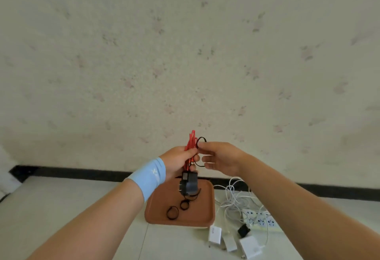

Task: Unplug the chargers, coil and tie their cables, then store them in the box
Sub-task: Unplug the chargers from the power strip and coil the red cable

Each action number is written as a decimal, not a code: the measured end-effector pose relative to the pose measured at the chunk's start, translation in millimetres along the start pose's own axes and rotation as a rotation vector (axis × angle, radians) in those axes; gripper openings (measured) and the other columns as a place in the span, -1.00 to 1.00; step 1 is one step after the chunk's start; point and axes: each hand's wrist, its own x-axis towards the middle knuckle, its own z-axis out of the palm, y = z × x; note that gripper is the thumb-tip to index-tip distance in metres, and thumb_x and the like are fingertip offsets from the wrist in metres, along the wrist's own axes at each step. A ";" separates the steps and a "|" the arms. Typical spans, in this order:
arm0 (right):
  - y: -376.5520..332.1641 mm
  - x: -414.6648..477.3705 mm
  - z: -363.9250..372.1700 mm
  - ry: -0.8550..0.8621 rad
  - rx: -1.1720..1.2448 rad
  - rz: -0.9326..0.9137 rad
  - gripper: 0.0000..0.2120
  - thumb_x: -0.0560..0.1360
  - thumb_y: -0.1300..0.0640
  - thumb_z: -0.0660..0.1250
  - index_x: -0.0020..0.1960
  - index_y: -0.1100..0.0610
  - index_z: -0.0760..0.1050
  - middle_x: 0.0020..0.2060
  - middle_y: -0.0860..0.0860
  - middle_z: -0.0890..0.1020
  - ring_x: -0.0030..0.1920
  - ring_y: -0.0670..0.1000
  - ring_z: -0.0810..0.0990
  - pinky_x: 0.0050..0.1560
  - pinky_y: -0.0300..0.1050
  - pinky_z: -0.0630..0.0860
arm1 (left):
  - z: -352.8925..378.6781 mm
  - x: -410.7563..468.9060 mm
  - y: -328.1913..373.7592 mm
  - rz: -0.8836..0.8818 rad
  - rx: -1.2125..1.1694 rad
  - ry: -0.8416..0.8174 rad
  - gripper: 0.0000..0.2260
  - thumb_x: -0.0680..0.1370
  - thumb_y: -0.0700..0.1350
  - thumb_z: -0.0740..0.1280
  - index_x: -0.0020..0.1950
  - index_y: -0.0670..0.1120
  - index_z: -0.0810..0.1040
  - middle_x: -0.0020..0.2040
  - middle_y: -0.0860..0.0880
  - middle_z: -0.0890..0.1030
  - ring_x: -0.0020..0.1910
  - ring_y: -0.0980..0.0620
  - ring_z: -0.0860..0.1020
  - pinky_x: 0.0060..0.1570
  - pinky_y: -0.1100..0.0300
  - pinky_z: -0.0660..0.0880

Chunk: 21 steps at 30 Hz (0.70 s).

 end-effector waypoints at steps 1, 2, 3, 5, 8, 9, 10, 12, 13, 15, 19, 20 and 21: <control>-4.3 -10.0 3.3 0.026 -0.015 -0.030 -0.91 0.56 0.11 0.42 0.00 0.12 0.65 -0.18 -0.02 0.65 -0.23 -0.06 0.54 -0.16 -0.17 0.48 | 8.0 -7.9 5.8 0.028 -0.006 0.002 -0.87 0.69 -0.11 0.16 0.08 -0.09 0.49 -0.27 0.03 0.49 -0.40 0.07 0.40 -0.12 0.14 0.50; -8.9 -20.2 5.3 0.049 -0.023 -0.055 -0.89 0.54 0.09 0.45 0.02 0.12 0.65 -0.17 -0.01 0.65 -0.19 -0.04 0.55 -0.14 -0.16 0.49 | 15.3 -15.3 11.5 0.056 0.003 0.011 -0.86 0.68 -0.09 0.18 0.07 -0.09 0.50 -0.27 0.02 0.49 -0.40 0.07 0.40 -0.13 0.15 0.52; -13.2 -30.0 6.2 0.063 -0.032 -0.072 -0.85 0.51 0.07 0.47 0.03 0.11 0.65 -0.16 -0.01 0.66 -0.15 -0.03 0.56 -0.11 -0.15 0.49 | 22.2 -22.0 16.3 0.081 0.018 0.019 -0.86 0.68 -0.08 0.20 0.07 -0.09 0.52 -0.27 0.02 0.49 -0.40 0.08 0.40 -0.13 0.16 0.53; -20.0 -50.6 6.4 0.107 -0.084 -0.108 -0.79 0.48 0.04 0.51 0.06 0.11 0.67 -0.16 -0.02 0.67 -0.09 -0.02 0.57 -0.05 -0.12 0.50 | 34.7 -33.4 23.9 0.120 0.063 0.013 -0.83 0.67 -0.05 0.22 0.13 -0.10 0.55 -0.26 0.02 0.48 -0.39 0.09 0.41 -0.07 0.11 0.53; -28.0 -73.8 3.3 0.200 -0.152 -0.165 -0.76 0.45 0.03 0.54 0.05 0.13 0.67 -0.19 -0.02 0.69 -0.09 -0.02 0.60 -0.05 -0.12 0.50 | 52.7 -42.9 32.6 0.155 0.113 -0.021 -0.82 0.67 -0.06 0.21 0.16 -0.10 0.54 -0.23 0.00 0.48 -0.39 0.09 0.42 -0.04 0.10 0.55; -31.1 -81.6 1.6 0.208 -0.147 -0.183 -0.74 0.46 0.03 0.54 0.06 0.15 0.66 -0.18 0.01 0.69 -0.09 -0.01 0.61 -0.05 -0.12 0.50 | 60.3 -46.1 36.6 0.167 0.105 -0.031 -0.82 0.68 -0.07 0.19 0.12 -0.12 0.53 -0.20 -0.02 0.49 -0.39 0.09 0.43 -0.07 0.10 0.56; -34.0 -87.7 -0.5 0.201 -0.113 -0.205 -0.75 0.48 0.05 0.52 0.06 0.18 0.64 -0.18 0.05 0.68 -0.12 0.01 0.63 -0.04 -0.11 0.51 | 67.0 -49.4 40.6 0.178 0.080 -0.040 -0.82 0.68 -0.09 0.18 0.10 -0.14 0.52 -0.17 -0.04 0.51 -0.40 0.08 0.43 -0.10 0.11 0.57; -41.5 -100.1 -6.8 0.198 0.049 -0.275 -0.82 0.55 0.14 0.44 0.06 0.23 0.60 -0.15 0.09 0.68 -0.17 0.03 0.66 -0.01 -0.09 0.56 | 78.9 -52.1 48.2 0.183 -0.021 -0.048 -0.80 0.69 -0.12 0.17 0.15 -0.20 0.52 -0.06 -0.10 0.61 -0.40 0.06 0.44 -0.07 0.06 0.61; -45.5 -105.3 -10.8 0.215 0.125 -0.317 -0.84 0.59 0.17 0.39 0.09 0.26 0.57 -0.13 0.08 0.69 -0.15 0.04 0.68 0.00 -0.08 0.58 | 82.6 -52.2 50.9 0.171 -0.087 -0.039 -0.78 0.69 -0.12 0.17 0.18 -0.22 0.53 0.02 -0.14 0.64 -0.40 0.05 0.45 -0.03 0.01 0.61; -52.6 -114.4 -18.7 0.276 0.172 -0.410 -0.87 0.63 0.20 0.32 0.09 0.28 0.53 -0.15 0.09 0.71 -0.11 0.07 0.71 0.01 -0.04 0.61 | 85.4 -50.6 54.2 0.162 -0.167 -0.009 -0.78 0.68 -0.12 0.18 0.15 -0.23 0.54 0.16 -0.22 0.63 -0.39 0.05 0.46 0.03 -0.05 0.59; -62.8 -131.0 -25.6 0.298 -0.150 -0.486 -0.90 0.63 0.22 0.32 0.01 0.26 0.56 -0.25 0.10 0.64 -0.34 0.05 0.59 0.04 0.13 0.62 | 93.7 -43.8 59.9 0.172 -0.076 -0.021 -0.82 0.68 -0.12 0.17 0.08 -0.19 0.51 -0.17 -0.10 0.62 -0.38 0.04 0.46 0.01 0.01 0.57; -63.4 -133.4 -25.5 0.278 -0.262 -0.488 -0.89 0.62 0.22 0.33 0.03 0.25 0.60 -0.27 0.07 0.63 -0.40 0.02 0.54 0.04 0.15 0.61 | 96.4 -41.9 61.6 0.171 -0.036 -0.041 -0.83 0.68 -0.12 0.18 0.05 -0.18 0.50 -0.27 -0.04 0.55 -0.39 0.04 0.45 -0.01 0.03 0.57; -63.8 -135.6 -25.2 0.247 -0.339 -0.488 -0.89 0.61 0.23 0.34 0.06 0.23 0.63 -0.29 0.04 0.64 -0.45 -0.01 0.49 0.02 0.17 0.60 | 99.1 -39.2 63.5 0.171 0.010 -0.062 -0.83 0.68 -0.10 0.18 0.00 -0.15 0.49 -0.33 -0.01 0.50 -0.40 0.05 0.44 -0.02 0.05 0.56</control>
